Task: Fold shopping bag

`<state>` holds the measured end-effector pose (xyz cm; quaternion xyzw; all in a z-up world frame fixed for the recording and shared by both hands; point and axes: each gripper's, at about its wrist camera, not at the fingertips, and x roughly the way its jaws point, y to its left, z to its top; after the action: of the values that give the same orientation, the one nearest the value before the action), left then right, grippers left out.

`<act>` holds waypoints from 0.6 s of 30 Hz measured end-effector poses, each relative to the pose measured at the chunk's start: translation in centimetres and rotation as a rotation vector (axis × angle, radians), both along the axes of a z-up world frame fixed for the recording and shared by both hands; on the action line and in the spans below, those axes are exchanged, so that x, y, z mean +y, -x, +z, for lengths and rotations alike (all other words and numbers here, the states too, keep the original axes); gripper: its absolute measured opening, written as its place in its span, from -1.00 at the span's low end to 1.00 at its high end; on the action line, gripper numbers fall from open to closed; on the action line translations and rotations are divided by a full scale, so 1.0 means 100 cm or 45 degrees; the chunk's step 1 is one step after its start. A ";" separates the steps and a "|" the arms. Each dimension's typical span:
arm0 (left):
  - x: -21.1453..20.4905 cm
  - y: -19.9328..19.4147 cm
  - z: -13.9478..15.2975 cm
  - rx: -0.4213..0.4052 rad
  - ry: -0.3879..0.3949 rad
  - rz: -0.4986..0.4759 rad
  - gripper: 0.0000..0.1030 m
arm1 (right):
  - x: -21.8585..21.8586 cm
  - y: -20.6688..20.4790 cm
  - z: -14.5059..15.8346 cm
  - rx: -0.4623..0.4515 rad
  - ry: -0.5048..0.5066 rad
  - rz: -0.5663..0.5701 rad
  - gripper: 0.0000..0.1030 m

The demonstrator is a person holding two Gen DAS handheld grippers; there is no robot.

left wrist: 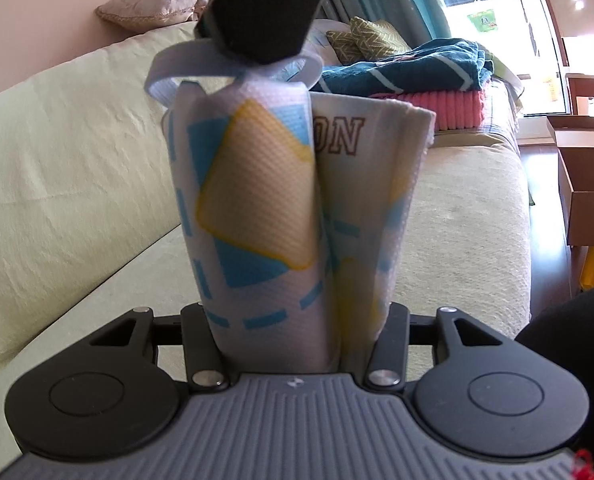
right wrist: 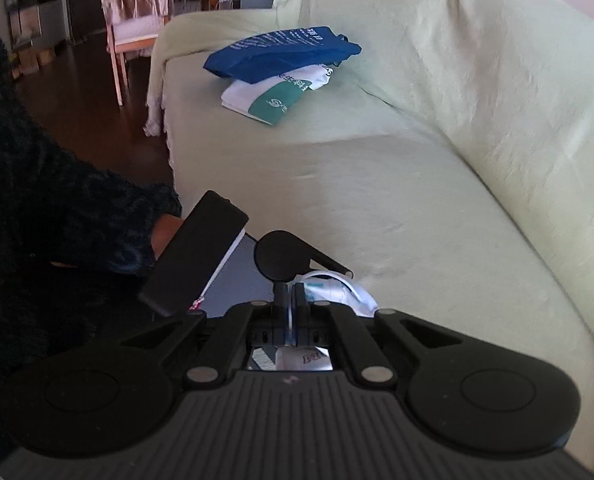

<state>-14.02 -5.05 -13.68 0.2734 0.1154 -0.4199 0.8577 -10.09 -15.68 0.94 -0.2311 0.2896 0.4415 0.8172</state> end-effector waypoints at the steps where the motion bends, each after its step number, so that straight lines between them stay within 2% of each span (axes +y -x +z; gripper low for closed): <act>1: 0.000 0.000 0.000 0.001 -0.001 0.000 0.02 | -0.001 0.000 0.000 0.003 -0.006 -0.006 -0.99; 5: 0.000 -0.001 -0.001 0.014 -0.004 0.001 0.02 | -0.006 0.008 -0.003 0.017 -0.042 -0.020 -0.99; 7: 0.000 -0.002 0.000 0.022 -0.004 0.006 0.02 | -0.004 0.012 -0.004 0.007 -0.020 -0.004 -0.99; 11: -0.003 -0.002 0.000 0.020 -0.011 0.004 0.02 | 0.010 0.022 -0.010 -0.037 0.072 0.043 -1.00; 18: 0.000 -0.003 0.000 0.036 0.009 0.009 0.02 | 0.014 0.027 -0.015 -0.095 0.192 0.009 -0.97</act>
<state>-13.69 -5.09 -13.69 0.2640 0.1268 -0.4211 0.8585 -12.76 -14.32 -0.53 -0.3094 0.2905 0.4123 0.8062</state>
